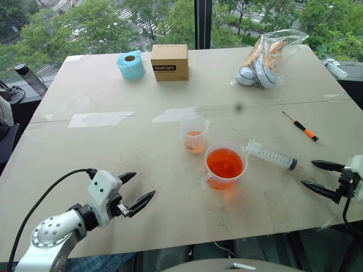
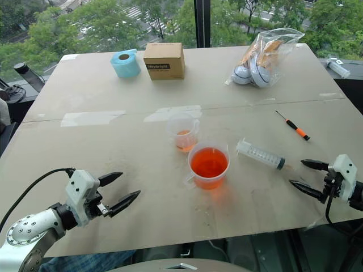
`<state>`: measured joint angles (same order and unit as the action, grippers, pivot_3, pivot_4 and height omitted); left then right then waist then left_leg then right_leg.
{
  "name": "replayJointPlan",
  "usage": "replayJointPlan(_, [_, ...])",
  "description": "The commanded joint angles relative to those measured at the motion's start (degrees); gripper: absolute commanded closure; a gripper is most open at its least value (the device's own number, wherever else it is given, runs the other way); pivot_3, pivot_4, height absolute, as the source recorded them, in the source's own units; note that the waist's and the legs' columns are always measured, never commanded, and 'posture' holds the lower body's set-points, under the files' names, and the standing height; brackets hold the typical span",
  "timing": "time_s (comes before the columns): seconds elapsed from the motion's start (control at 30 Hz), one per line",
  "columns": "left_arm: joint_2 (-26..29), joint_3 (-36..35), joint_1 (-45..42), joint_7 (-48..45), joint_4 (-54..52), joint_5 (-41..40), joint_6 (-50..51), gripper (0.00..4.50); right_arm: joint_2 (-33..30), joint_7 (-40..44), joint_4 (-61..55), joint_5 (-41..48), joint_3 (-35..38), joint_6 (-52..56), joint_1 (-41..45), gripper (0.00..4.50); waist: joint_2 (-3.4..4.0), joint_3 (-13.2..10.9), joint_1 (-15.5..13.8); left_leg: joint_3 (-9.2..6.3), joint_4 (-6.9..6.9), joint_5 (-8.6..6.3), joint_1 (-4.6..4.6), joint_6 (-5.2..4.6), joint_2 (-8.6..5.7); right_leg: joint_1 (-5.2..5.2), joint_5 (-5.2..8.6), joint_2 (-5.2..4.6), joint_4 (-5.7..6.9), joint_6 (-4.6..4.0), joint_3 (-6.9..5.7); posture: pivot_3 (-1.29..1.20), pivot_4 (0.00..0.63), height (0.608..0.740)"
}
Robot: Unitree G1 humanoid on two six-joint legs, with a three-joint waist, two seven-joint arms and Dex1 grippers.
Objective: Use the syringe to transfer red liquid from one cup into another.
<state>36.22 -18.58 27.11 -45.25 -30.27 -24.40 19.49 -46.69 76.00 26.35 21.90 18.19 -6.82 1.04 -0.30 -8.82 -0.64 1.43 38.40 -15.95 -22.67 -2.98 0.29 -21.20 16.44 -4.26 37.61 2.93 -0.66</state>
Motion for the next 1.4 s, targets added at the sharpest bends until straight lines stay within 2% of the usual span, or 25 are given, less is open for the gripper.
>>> replayJointPlan(0.03, [0.03, -0.43, -0.25, 0.01, -1.18, -0.52, -0.73, 0.00, -1.54, 0.62, -1.08, 0.87, 0.83, 0.08, 1.07, 0.03, 0.00, 0.00, 0.00, 0.00, 0.00, 0.00, 0.00, 0.00, 0.00, 0.00, 0.00, 0.00, 0.00, 0.00, 0.00, 0.00, 0.150, 0.740])
replayJointPlan(0.13, [0.39, -0.57, -0.59, -0.20, -1.22, -0.63, -0.55, 0.00, -2.69, 1.22, -2.88, 1.85, 0.98, 2.45, 2.43, 0.03, 0.01, 0.00, 0.01, 0.00, 0.00, 0.00, 0.00, 0.00, 0.00, 0.00, 0.00, 0.00, 0.00, 0.00, 0.00, 0.00, 0.150, 0.740])
replayJointPlan(0.3, [3.39, -2.04, -2.23, -2.70, -2.99, -3.01, 0.93, 0.00, -9.00, 4.66, -13.87, 3.59, -2.56, 13.49, 5.70, 0.03, 0.15, -0.06, 0.23, 0.00, -0.01, 0.00, -0.04, 0.00, 0.00, -0.06, 0.00, -0.01, 0.02, 0.00, 0.00, 0.00, 0.150, 0.740])
replayJointPlan(0.47, [9.50, -4.97, -7.13, -5.73, -7.49, -10.10, 5.86, 0.00, -10.63, -1.16, -26.20, 1.11, -8.56, 22.96, 12.44, 0.03, 0.13, -0.06, 0.33, -0.05, -0.05, 0.00, -0.10, 0.00, 0.01, -0.13, 0.00, -0.01, 0.02, 0.00, -0.03, 0.00, 0.150, 0.740])
replayJointPlan(0.67, [16.18, -5.19, -17.00, -4.28, -12.79, -18.39, 13.79, 0.00, -10.27, -3.75, -31.43, -2.84, -18.59, 31.98, 20.71, 0.03, 0.09, -0.09, -0.09, -0.04, -0.04, 0.12, -0.26, 0.21, 0.00, -0.18, -0.01, -0.02, -0.12, 0.02, -0.05, 0.00, 0.150, 0.740])
replayJointPlan(0.9, [24.12, -4.33, -27.20, -2.97, -16.75, -25.02, 20.94, 0.00, -9.20, -5.95, -31.82, -9.73, -31.99, 49.16, 34.42, 0.03, 0.08, -0.14, 0.73, -0.01, -0.03, 0.16, -0.46, 0.28, -0.01, -0.41, -0.02, 0.07, -0.09, 0.04, -0.02, 0.00, 0.150, 0.740])
replayJointPlan(1.13, [24.40, -2.85, -33.07, -1.18, -17.71, -30.26, 22.96, 0.00, -7.69, -4.57, -32.68, -14.67, -43.07, 58.55, 41.25, 0.03, 0.06, -0.15, 1.16, -0.03, 0.00, 0.17, -0.66, 0.28, -0.02, -0.55, -0.03, 0.14, -0.10, 0.06, -0.06, 0.00, 0.150, 0.740])
replayJointPlan(1.3, [23.93, -3.06, -34.86, 0.51, -19.07, -36.62, 24.10, 0.00, -2.27, -8.88, -25.76, -18.61, -46.70, 62.51, 47.38, 0.03, 0.01, -0.19, 1.47, -0.03, 0.07, 0.17, -0.66, 0.29, -0.02, -0.56, -0.03, 0.19, -0.02, 0.07, -0.04, 0.00, 0.150, 0.740])
replayJointPlan(1.4, [24.46, -3.05, -34.72, 0.63, -19.76, -38.85, 24.22, 0.00, -0.88, -8.57, -25.09, -18.88, -47.72, 63.90, 49.27, 0.03, 0.01, -0.20, 1.32, -0.05, 0.07, 0.19, -0.64, 0.32, -0.02, -0.57, -0.03, 0.22, 0.03, 0.06, -0.05, 0.00, 0.150, 0.740])
